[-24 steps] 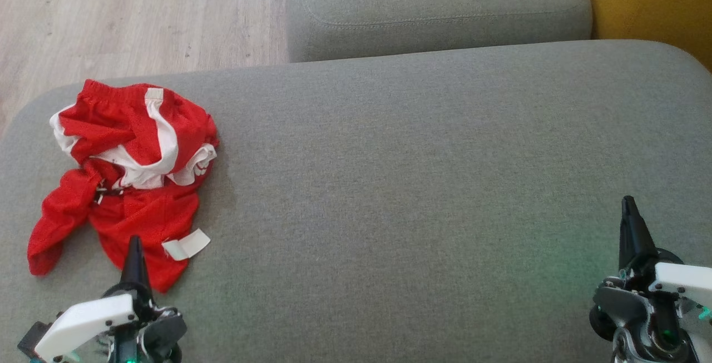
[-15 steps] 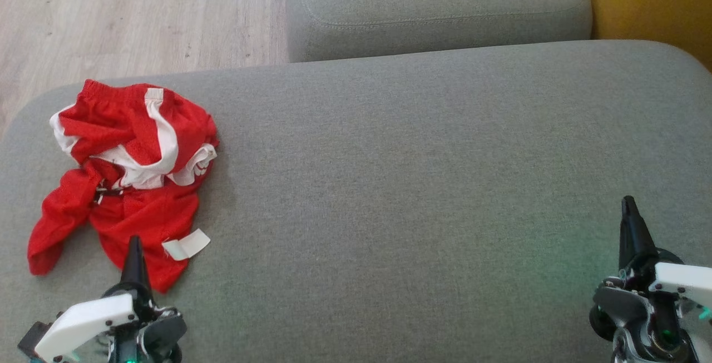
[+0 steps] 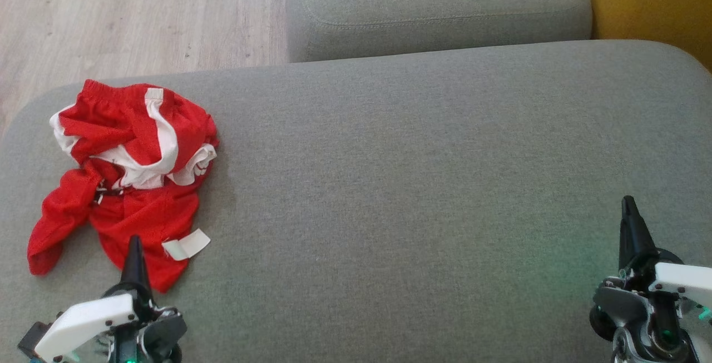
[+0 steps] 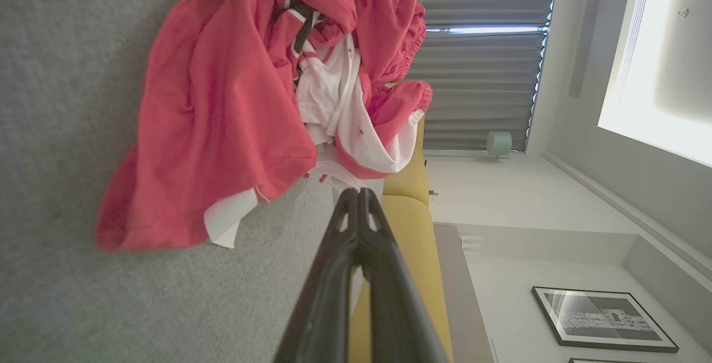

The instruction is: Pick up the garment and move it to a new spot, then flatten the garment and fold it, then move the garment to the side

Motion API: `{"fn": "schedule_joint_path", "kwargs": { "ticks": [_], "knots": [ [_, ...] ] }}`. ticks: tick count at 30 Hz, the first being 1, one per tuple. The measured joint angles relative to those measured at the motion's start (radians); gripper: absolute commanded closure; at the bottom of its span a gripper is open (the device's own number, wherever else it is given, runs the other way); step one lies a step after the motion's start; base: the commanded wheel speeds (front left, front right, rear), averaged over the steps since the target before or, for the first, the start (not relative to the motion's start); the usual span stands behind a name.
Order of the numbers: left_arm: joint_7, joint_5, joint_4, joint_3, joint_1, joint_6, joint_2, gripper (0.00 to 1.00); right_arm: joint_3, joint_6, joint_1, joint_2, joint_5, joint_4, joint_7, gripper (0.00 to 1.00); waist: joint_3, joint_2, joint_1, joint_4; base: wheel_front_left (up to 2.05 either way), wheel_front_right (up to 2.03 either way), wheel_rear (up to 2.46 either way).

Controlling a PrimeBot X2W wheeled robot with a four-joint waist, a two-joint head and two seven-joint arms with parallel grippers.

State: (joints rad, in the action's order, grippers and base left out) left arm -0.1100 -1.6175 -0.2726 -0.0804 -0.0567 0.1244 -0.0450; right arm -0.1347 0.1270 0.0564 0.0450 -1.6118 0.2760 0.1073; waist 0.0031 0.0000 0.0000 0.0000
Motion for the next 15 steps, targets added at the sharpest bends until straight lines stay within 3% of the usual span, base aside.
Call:
{"fn": "schedule_joint_path", "kwargs": {
  "ticks": [8, 9, 15],
  "knots": [
    [0.0, 0.0, 0.0, 0.0, 0.0, 0.0, 0.0, 1.0, 0.0, 0.0, 0.0, 0.0, 0.0, 0.0, 0.0, 1.0, 0.0, 0.0, 0.0, 0.0, 0.0, 0.0, 0.0],
    [0.0, 0.0, 0.0, 0.0, 0.0, 0.0, 0.0, 0.0, 0.0, 0.0, 0.0, 0.0, 0.0, 0.0, 0.0, 0.0, 0.0, 0.0, 0.0, 0.0, 0.0, 0.0, 0.0],
    [0.002, 0.0, -0.083, 0.011, 0.067, -0.002, 0.006, 0.0, 0.007, -0.002, -0.07, -0.009, 0.0, 0.084, -0.002, 0.0, -0.001, 0.0, 0.0, 0.0, 0.0, 0.0, 0.0]
  ]
}}
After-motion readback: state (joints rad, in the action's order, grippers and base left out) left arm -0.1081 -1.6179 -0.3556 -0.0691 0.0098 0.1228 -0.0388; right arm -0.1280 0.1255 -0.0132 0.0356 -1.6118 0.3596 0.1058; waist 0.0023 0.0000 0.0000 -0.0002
